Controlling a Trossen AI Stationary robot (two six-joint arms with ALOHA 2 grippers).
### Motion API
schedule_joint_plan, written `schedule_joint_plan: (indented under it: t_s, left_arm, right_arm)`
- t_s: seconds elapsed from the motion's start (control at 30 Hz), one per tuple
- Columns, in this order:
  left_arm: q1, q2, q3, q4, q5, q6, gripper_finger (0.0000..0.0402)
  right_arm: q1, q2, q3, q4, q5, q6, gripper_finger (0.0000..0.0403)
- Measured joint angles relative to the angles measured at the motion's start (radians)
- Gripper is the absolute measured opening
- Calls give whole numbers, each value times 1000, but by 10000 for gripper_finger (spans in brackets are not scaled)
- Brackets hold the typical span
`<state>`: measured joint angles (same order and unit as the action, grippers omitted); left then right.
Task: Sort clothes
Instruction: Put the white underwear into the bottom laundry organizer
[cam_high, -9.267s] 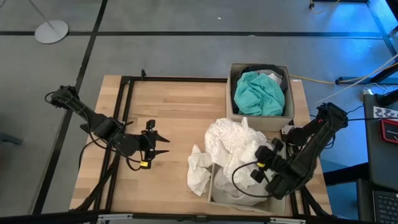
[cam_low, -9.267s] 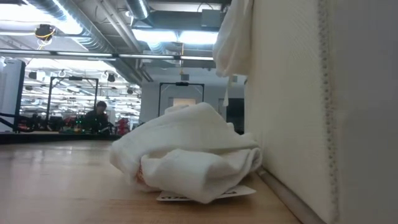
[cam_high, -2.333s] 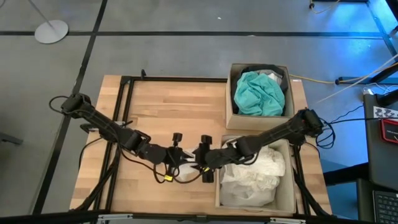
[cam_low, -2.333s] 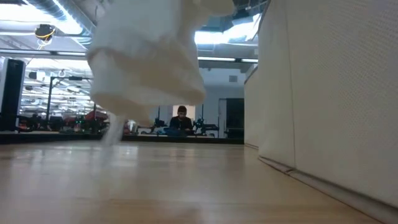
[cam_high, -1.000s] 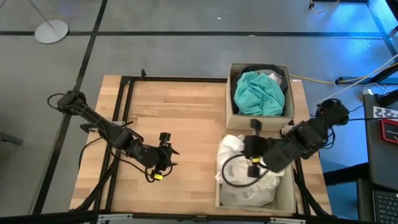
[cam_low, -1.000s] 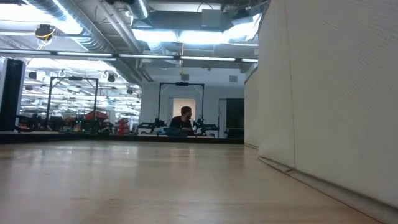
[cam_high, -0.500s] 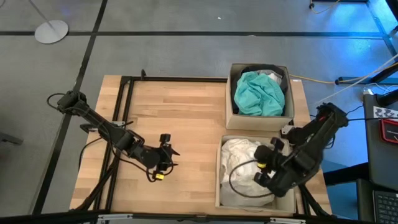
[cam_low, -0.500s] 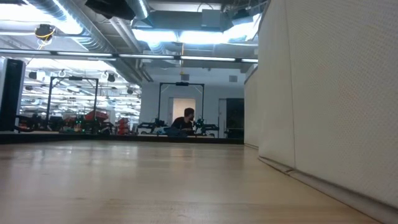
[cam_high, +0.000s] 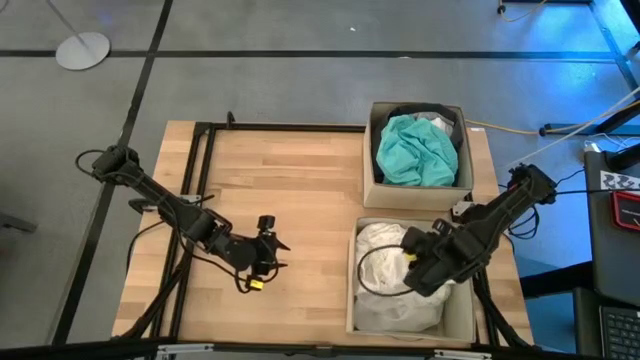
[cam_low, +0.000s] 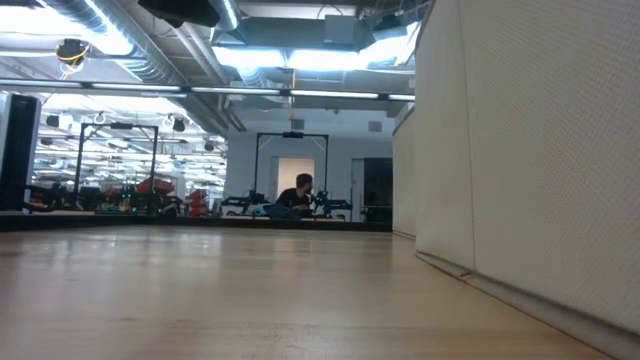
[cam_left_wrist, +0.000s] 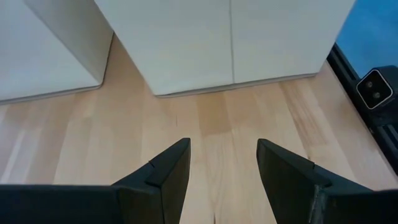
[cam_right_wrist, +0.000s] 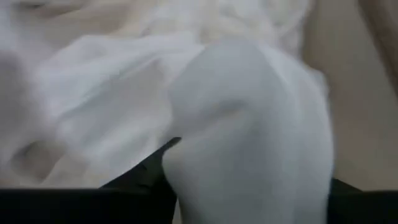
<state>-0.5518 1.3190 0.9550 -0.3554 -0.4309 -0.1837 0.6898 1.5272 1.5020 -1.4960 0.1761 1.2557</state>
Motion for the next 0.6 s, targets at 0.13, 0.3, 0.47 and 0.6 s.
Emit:
schedule_joint_plan:
  t_s: [0.13, 0.3, 0.47, 0.6]
  left_arm:
    - [0, 0, 0, 0, 0, 8, 174]
    - [4, 0, 0, 0, 0, 13, 175]
    - [5, 0, 0, -1, 0, 19, 175]
    - [5, -7, 0, 6, 0, 40, 175]
  right_arm:
    - [2, 0, 96, -2, -15, -133, 194]
    - [2, 0, 172, 2, 43, -222, 193]
    - [-5, 0, 186, -26, 152, -299, 194]
    - [-3, -31, 194, -8, 332, -384, 193]
